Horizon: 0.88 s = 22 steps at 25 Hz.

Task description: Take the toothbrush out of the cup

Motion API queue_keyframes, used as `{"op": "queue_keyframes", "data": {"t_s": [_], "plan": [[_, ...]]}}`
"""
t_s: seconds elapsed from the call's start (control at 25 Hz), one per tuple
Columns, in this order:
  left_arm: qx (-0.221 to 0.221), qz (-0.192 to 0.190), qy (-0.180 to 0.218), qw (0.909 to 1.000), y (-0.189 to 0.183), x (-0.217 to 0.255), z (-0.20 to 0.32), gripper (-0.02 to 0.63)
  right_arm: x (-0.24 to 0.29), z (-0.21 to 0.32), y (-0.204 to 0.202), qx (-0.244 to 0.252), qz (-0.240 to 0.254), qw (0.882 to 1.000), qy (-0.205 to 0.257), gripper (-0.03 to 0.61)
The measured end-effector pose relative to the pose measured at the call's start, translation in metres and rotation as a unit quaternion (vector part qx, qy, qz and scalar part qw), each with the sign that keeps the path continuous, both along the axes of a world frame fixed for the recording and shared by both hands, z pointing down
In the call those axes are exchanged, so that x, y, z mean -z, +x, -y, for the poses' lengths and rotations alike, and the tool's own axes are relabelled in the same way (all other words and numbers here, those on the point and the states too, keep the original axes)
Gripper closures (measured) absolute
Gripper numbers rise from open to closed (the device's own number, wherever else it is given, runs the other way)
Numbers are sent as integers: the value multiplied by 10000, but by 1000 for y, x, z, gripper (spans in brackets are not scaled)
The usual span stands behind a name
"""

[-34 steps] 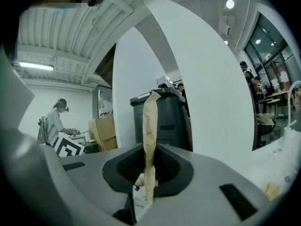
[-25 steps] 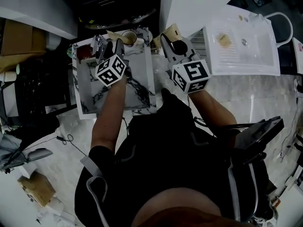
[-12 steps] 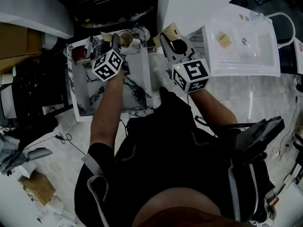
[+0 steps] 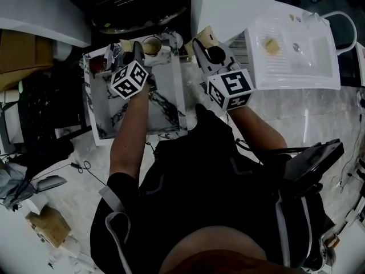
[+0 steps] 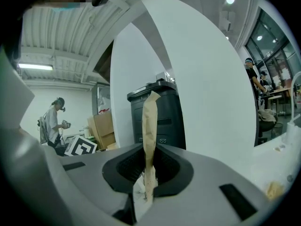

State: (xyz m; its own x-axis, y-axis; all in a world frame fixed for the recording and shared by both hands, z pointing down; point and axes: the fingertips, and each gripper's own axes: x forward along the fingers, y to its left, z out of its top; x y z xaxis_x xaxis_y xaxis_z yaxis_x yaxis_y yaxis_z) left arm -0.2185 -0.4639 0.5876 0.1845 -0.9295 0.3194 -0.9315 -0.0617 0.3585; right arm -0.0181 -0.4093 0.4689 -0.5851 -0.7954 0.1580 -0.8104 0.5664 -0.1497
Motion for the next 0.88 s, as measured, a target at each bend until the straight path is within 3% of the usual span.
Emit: {"op": "queue_keyframes", "data": {"t_s": [0.32,0.88], "plan": [[24,17,413,9991,-10,44,-23,580,21,-9,-12,-87,129,9998,97,529],[-487,481,1318,9889,-10,146,-84,581,54,-26,-38,-166,300,9988,343,528]]}}
